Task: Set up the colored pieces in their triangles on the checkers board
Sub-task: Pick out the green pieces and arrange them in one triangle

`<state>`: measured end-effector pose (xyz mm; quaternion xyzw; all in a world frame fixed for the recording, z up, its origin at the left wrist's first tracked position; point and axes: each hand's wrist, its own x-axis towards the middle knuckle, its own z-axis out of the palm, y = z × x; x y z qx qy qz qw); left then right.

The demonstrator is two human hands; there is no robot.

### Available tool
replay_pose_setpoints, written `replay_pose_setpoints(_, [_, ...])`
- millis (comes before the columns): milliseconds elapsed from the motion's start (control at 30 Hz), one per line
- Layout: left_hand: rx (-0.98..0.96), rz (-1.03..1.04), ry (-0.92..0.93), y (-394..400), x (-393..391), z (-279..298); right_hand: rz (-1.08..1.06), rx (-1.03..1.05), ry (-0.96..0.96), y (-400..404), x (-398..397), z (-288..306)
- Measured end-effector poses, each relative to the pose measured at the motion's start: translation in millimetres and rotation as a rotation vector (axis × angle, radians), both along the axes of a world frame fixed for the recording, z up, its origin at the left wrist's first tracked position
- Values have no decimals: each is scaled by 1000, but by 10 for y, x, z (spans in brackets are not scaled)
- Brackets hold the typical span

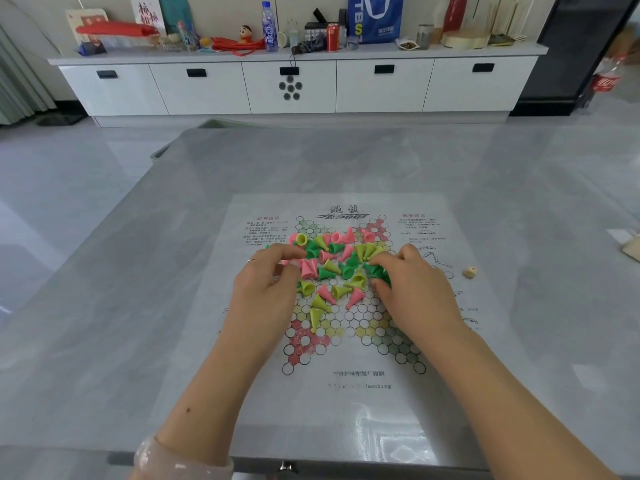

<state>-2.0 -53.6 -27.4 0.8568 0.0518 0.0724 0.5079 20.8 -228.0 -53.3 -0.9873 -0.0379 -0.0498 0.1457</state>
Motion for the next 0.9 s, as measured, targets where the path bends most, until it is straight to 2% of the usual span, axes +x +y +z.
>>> replay_pose_setpoints(233, [-13, 6, 22, 7, -15, 17, -28, 125, -11, -39, 17, 3])
replay_pose_setpoints(433, [-29, 11, 12, 2, -13, 25, -68, 151, 2, -100, 28, 2])
replay_pose_setpoints(700, [-49, 9, 21, -15, 2, 1, -86, -118, 4, 65, -57, -31])
replay_pose_setpoints(900, [-71, -8, 22, -2, 5, 4, -100, -35, -4, 43, -37, -59])
